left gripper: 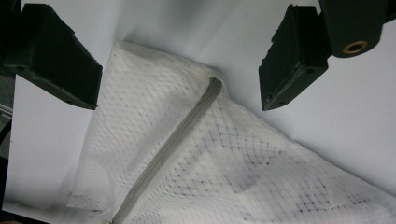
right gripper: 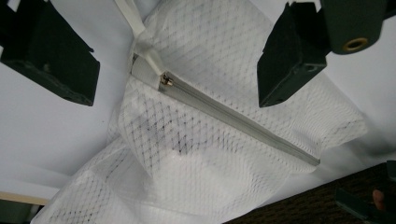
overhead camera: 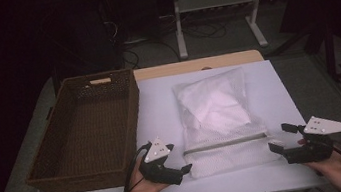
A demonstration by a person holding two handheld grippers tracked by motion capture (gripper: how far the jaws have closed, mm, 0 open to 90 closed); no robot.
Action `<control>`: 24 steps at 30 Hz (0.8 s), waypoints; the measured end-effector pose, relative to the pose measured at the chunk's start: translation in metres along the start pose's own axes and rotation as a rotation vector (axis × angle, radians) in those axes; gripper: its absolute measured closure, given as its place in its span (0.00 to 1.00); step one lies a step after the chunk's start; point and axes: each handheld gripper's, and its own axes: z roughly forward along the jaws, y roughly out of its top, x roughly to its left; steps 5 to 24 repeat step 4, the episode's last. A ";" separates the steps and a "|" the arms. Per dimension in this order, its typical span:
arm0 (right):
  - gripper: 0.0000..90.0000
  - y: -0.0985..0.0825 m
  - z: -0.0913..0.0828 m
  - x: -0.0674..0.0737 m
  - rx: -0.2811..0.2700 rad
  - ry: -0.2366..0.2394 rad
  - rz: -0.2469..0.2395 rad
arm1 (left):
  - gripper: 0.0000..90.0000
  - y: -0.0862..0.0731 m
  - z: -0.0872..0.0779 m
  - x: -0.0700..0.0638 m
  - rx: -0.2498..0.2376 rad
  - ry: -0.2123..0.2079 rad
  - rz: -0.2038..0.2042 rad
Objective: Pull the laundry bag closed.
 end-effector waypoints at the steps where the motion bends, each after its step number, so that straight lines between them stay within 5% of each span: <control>1: 0.14 -0.001 0.000 0.000 0.003 0.001 -0.001 | 0.14 -0.001 0.000 0.000 0.003 -0.003 -0.005; 24: 0.14 -0.002 -0.001 0.000 0.007 0.000 -0.003 | 0.14 -0.001 -0.001 0.000 0.011 -0.002 -0.003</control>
